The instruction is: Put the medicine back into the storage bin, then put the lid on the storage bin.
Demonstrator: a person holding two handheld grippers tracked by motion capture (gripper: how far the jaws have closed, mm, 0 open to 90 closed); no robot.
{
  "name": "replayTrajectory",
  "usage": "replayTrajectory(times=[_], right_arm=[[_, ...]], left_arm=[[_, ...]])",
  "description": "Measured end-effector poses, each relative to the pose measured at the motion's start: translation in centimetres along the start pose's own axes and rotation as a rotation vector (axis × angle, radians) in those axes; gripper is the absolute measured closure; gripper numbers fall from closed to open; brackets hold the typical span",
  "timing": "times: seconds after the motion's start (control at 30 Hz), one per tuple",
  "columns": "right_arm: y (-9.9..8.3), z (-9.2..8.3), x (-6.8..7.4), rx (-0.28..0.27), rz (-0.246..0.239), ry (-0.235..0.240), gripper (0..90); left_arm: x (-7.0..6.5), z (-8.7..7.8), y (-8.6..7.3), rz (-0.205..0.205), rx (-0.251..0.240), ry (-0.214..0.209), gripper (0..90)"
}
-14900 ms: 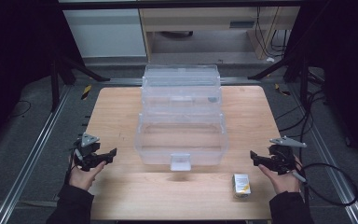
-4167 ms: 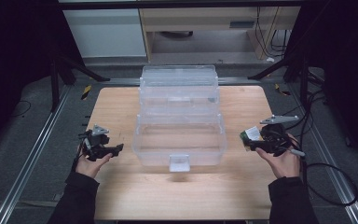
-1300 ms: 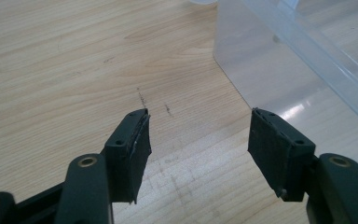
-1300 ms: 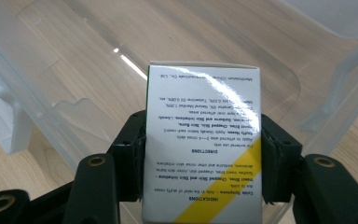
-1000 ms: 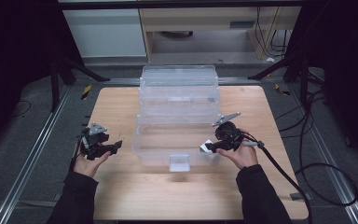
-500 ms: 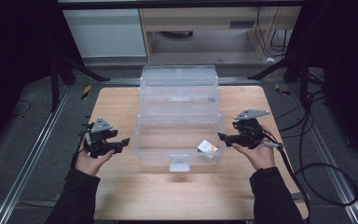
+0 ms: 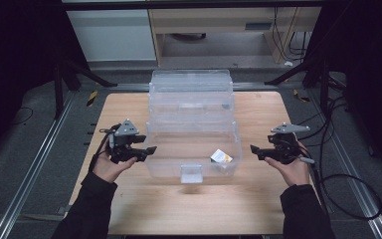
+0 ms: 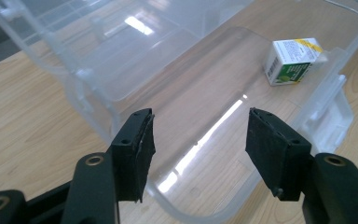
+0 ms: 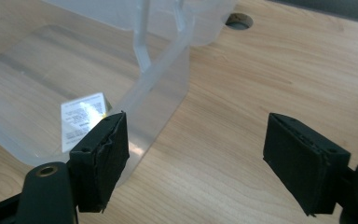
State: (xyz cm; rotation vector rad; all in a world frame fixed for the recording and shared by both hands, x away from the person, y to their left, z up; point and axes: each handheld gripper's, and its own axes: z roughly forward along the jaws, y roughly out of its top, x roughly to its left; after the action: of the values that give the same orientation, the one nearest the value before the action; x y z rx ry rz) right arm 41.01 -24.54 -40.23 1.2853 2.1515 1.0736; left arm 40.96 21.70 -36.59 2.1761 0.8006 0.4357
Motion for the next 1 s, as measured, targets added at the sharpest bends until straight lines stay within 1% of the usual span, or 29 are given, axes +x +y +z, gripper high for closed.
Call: replayTrajectory(times=[0.17, 0.2, 0.27, 0.33, 0.4, 0.5, 0.57, 0.63, 0.7, 0.77, 0.83, 0.93, 1.0], right_arm=[[-1.0, 0.2, -0.7, 0.016, 0.011, -0.012, 22.2], [-1.2, 0.3, -0.7, 0.023, 0.019, -0.011, 22.1], [-1.5, 0.4, -0.9, 0.027, 0.024, -0.014, 22.1], [-1.8, 0.4, -1.1, 0.033, 0.024, -0.018, 22.1], [-2.2, 0.5, -1.3, 0.040, 0.031, -0.022, 22.1], [-2.6, 0.5, -1.5, 0.043, 0.033, -0.030, 22.0], [-3.0, 0.6, -1.6, 0.049, 0.032, -0.033, 22.1], [-3.3, 0.8, -1.6, 0.065, 0.023, -0.038, 21.9], [-3.5, 1.1, -1.7, 0.073, 0.020, -0.046, 21.8], [-3.7, 1.4, -1.7, 0.087, 0.014, -0.042, 21.3], [-3.7, 1.4, -1.6, 0.095, 0.005, -0.045, 21.1], [-3.7, 1.3, -1.6, 0.082, 0.011, -0.040, 21.2], [-3.7, 1.4, -1.7, 0.088, 0.005, -0.040, 20.9]], left_arm=[[-1.0, 0.9, 1.2, 0.040, 0.013, -0.053, 41.3], [-1.1, 1.0, 1.4, 0.046, 0.012, -0.057, 41.5], [-1.6, 1.4, 1.9, 0.068, 0.021, -0.076, 41.7], [-2.0, 1.8, 2.4, 0.089, 0.034, -0.083, 41.7], [-2.4, 2.2, 2.8, 0.102, 0.042, -0.103, 41.9], [-2.9, 2.8, 3.4, 0.137, 0.061, -0.131, 41.9], [-3.2, 3.0, 3.5, 0.155, 0.072, -0.147, 42.0], [-3.5, 3.2, 3.6, 0.191, 0.098, -0.157, 42.0], [-3.8, 3.4, 3.7, 0.206, 0.118, -0.170, 41.9], [-4.2, 3.7, 3.8, 0.226, 0.137, -0.189, 42.0], [-4.5, 4.0, 3.9, 0.239, 0.147, -0.199, 41.9], [-4.9, 4.7, 4.0, 0.249, 0.169, -0.219, 41.9], [-5.1, 5.1, 4.1, 0.261, 0.181, -0.228, 42.0]])
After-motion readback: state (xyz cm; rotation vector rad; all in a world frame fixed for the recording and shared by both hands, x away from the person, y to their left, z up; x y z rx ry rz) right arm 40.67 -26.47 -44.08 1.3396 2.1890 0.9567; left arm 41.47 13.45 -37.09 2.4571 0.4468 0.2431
